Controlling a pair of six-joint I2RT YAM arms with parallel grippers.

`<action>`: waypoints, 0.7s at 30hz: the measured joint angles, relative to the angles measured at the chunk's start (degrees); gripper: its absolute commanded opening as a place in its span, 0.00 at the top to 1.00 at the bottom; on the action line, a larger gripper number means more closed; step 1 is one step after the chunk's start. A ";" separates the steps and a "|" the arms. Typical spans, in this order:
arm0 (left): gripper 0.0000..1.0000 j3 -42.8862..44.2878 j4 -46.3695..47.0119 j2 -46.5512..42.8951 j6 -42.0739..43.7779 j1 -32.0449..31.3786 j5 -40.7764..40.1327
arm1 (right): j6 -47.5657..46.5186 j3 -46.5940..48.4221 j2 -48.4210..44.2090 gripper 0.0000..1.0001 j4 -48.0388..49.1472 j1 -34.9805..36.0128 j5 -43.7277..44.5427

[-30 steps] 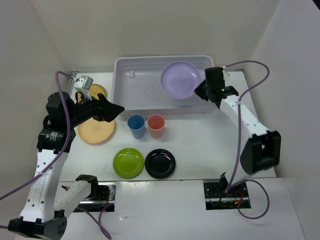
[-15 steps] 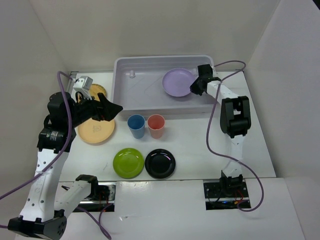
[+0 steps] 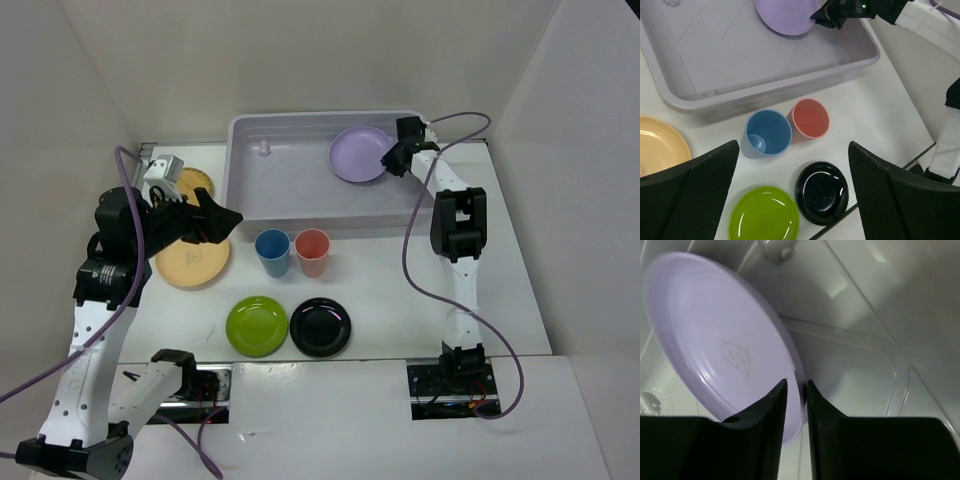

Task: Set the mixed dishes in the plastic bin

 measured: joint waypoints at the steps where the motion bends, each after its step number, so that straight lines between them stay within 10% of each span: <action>1: 0.04 -0.24 -0.07 -0.37 0.00 0.00 -0.74 | 0.09 0.28 0.17 0.62 -0.37 -0.02 0.02; 11: 0.00 0.33 -5.16 -1.75 -0.20 -0.13 -20.24 | -0.63 -1.05 -2.21 0.24 -1.11 -0.50 -1.20; 21: 0.03 -5.25 -6.91 1.07 -8.50 2.69 -25.94 | -3.21 -22.36 -39.15 0.17 6.08 0.09 -4.61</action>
